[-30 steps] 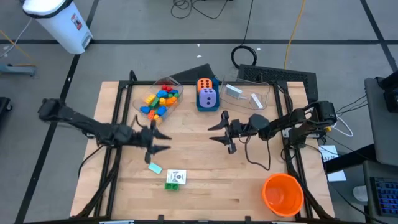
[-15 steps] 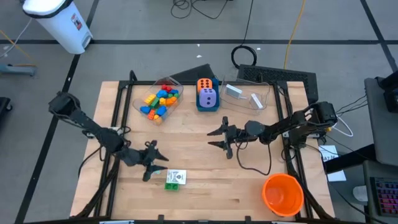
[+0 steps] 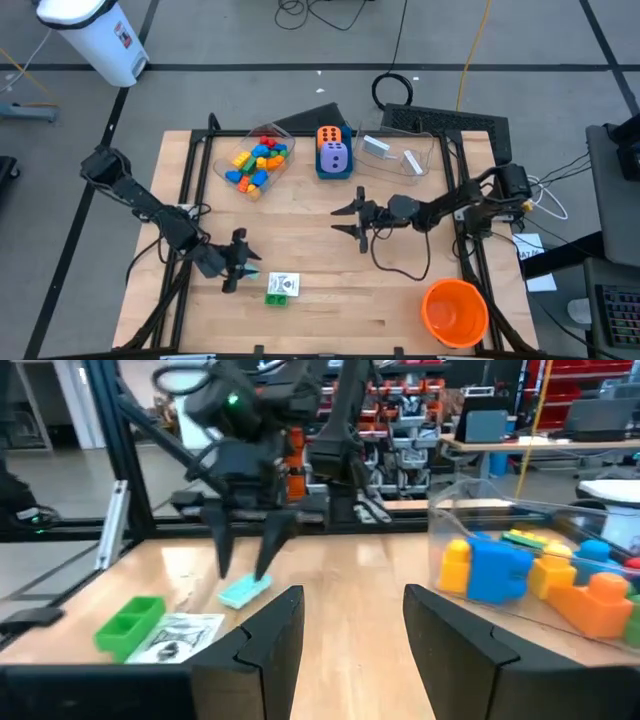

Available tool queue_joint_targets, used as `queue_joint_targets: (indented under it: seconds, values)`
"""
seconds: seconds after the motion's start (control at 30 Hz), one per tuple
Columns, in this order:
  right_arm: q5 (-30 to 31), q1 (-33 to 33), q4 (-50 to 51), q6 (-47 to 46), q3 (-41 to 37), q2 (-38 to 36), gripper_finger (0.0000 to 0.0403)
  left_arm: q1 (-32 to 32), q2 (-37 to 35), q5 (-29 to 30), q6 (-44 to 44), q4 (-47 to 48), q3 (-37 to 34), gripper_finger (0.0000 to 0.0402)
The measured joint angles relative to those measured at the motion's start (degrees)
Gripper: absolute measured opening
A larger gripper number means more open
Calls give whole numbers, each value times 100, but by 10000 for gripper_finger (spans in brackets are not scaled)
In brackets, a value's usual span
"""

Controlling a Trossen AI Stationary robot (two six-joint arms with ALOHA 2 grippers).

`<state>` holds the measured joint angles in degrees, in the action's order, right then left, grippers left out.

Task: Pick & Place Toys
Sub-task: Put the light blue game piece into the left transparent bin

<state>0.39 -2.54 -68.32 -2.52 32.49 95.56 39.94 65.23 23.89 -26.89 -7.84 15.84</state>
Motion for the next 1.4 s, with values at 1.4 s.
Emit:
queue_joint_targets:
  seconds: [1.4]
  values:
    - [-44,207,209,-136,0,71,165,0,0,-887,751,1057,0,184]
